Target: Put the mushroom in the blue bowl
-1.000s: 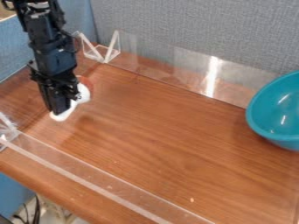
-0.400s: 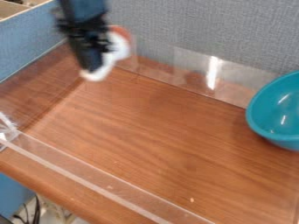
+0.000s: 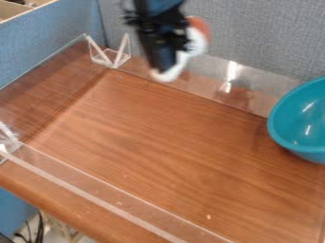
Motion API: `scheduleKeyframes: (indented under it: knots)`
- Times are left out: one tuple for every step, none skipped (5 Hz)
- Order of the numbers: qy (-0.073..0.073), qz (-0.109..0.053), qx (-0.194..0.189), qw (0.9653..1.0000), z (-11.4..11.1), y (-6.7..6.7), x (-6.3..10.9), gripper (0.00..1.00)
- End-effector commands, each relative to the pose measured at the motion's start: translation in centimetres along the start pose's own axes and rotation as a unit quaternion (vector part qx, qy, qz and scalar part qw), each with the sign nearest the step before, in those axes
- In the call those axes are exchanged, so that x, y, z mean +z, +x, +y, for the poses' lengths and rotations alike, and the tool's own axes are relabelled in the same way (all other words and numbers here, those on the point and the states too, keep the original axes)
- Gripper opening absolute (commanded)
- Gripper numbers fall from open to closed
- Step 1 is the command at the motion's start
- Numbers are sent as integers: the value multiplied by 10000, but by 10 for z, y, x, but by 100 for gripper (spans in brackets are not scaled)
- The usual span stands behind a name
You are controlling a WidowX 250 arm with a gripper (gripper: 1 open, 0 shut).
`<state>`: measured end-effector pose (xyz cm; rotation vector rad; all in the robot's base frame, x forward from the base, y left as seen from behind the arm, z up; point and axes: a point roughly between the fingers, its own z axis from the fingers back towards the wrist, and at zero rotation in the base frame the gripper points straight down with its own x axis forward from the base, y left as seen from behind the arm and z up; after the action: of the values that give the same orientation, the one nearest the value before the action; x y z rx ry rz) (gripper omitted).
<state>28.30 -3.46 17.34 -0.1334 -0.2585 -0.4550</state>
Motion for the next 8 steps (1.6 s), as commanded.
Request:
scheduleKeyframes:
  knots:
    - [-4, -340, -366, 9988, -26, 29, 0, 0]
    - [-89, -387, -632, 9972, -48, 44, -5, 0]
    - [-166, -298, -818, 9961, -66, 50, -10, 0]
    - [-184, -180, -833, 9962, -67, 54, -19, 0]
    - [-208, -110, -889, 9958, -72, 62, -29, 0]
    - [-213, -38, -918, 9955, -72, 72, -40, 0]
    - [-226, -20, -987, 9949, -74, 77, -46, 0]
    - [-235, -22, -1070, 9940, -76, 82, -47, 0]
